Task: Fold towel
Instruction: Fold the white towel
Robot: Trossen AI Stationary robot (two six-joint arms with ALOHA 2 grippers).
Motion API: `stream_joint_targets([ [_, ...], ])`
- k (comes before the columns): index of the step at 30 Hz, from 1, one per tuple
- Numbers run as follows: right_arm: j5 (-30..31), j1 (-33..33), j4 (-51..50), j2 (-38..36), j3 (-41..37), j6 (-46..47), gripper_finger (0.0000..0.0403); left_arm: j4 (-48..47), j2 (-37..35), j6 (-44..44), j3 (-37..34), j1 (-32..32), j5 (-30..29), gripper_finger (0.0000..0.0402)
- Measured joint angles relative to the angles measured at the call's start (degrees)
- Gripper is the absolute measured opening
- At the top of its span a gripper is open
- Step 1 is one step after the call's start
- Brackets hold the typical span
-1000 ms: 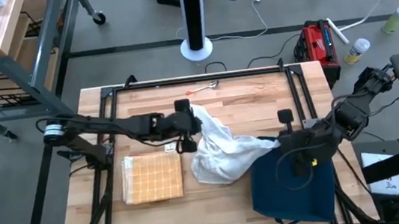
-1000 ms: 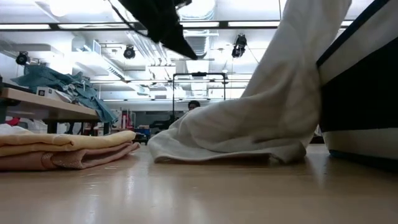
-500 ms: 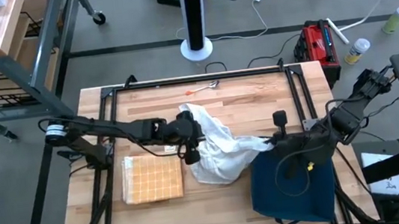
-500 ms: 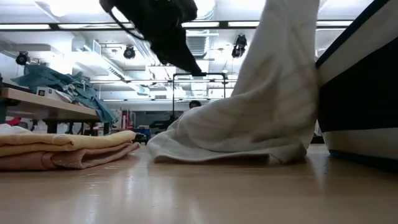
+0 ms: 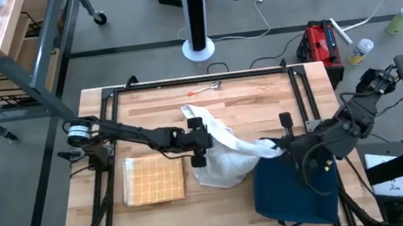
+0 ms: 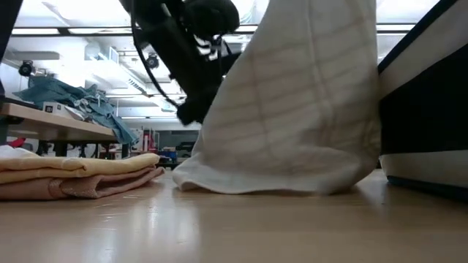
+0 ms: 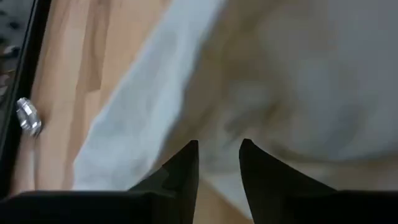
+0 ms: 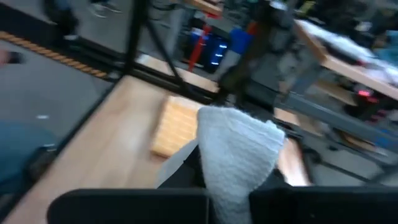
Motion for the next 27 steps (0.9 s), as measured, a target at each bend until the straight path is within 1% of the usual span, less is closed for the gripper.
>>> stream_joint_targets([
  [2, -2.9, 0.0, -0.1, -0.1, -0.1, 0.4, 0.0, 0.2, 1.5, 1.9, 0.0, 0.0, -1.5, 0.0115],
  [4, -4.6, 0.0, -1.8, 0.0, -0.5, 3.3, 0.0, 1.0, 2.8, 4.4, 0.0, 0.1, -2.1, 0.0125],
  [6, -5.7, 0.0, -5.9, 0.3, -1.0, 8.4, 0.0, 2.5, 3.9, 5.8, 0.0, 0.2, -4.4, 0.0134],
  [9, -5.8, 0.2, -14.3, 1.1, -3.0, 18.3, 0.0, 4.0, 4.8, 6.9, 0.0, 0.5, -7.1, 0.0147],
  [12, -5.4, 0.6, -17.2, 1.8, -6.2, 24.4, 0.0, 5.4, 4.9, 6.9, 0.0, 1.0, -7.9, 0.0158],
  [17, -5.1, 0.4, -16.0, 1.8, -9.8, 25.0, 0.0, 7.8, 4.9, 7.2, 0.0, 1.3, -7.7, 0.0172],
  [22, -0.2, 0.3, -15.5, 1.7, -9.1, 22.7, 0.0, 9.3, 4.9, 8.1, 0.0, 1.4, -7.7, 0.0175],
  [24, 1.2, 0.3, -15.5, 1.6, -8.6, 20.9, 0.0, 9.6, 4.9, 5.9, 0.5, 1.4, -7.7, 0.0171],
  [27, 2.5, 0.3, -15.4, 1.5, -8.2, 15.8, 0.0, 11.6, 4.8, -1.9, 1.8, 1.4, -7.6, 0.0164],
])
